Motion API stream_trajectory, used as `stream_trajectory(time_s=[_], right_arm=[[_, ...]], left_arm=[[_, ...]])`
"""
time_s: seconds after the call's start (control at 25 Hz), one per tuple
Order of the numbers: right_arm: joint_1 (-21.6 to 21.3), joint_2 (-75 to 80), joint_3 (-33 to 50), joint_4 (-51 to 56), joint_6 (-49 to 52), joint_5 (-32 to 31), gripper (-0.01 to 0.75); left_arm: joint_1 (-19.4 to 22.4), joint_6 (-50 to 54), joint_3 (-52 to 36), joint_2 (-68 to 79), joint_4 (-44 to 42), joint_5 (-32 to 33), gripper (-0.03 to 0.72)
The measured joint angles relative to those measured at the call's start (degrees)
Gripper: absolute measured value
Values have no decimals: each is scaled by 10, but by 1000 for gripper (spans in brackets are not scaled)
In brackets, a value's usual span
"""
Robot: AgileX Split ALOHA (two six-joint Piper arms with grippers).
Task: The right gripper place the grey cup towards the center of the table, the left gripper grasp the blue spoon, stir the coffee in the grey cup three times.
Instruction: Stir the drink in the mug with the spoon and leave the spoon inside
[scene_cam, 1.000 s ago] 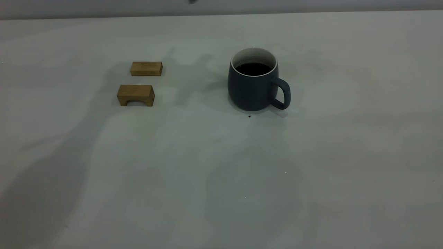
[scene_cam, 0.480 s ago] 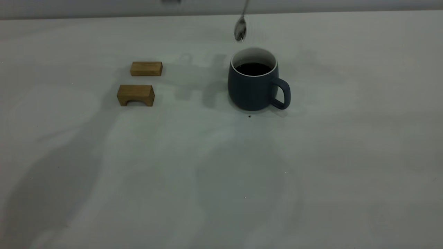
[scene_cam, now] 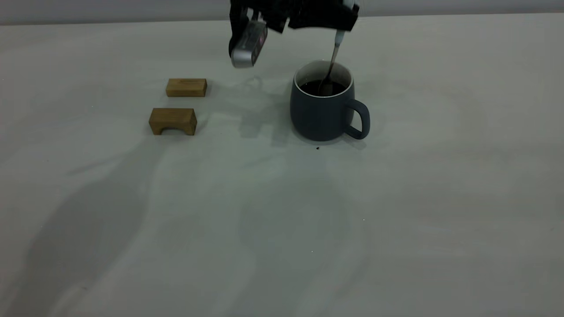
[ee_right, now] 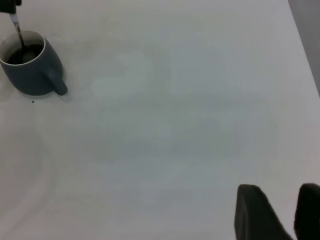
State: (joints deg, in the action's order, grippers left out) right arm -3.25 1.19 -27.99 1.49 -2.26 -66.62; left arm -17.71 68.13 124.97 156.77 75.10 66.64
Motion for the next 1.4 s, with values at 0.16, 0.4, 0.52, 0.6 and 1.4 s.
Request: stream_trajectory(time_s=[0.16, 0.4, 0.52, 0.6, 1.4], right_arm=[[0, 0, 0, 0, 0, 0, 238], [0, 0, 0, 0, 0, 0, 238], [0, 0, 0, 0, 0, 0, 238], [0, 0, 0, 0, 0, 0, 238], [0, 0, 0, 0, 0, -1, 238]], left_arm=[[0, -79, 0, 7, -7, -22, 149], [0, -130, 0, 20, 56, 3, 149], [0, -72, 0, 30, 53, 3, 149], [0, -16, 0, 31, 20, 3, 149], [-7, -5, 16, 18, -32, 3, 148]])
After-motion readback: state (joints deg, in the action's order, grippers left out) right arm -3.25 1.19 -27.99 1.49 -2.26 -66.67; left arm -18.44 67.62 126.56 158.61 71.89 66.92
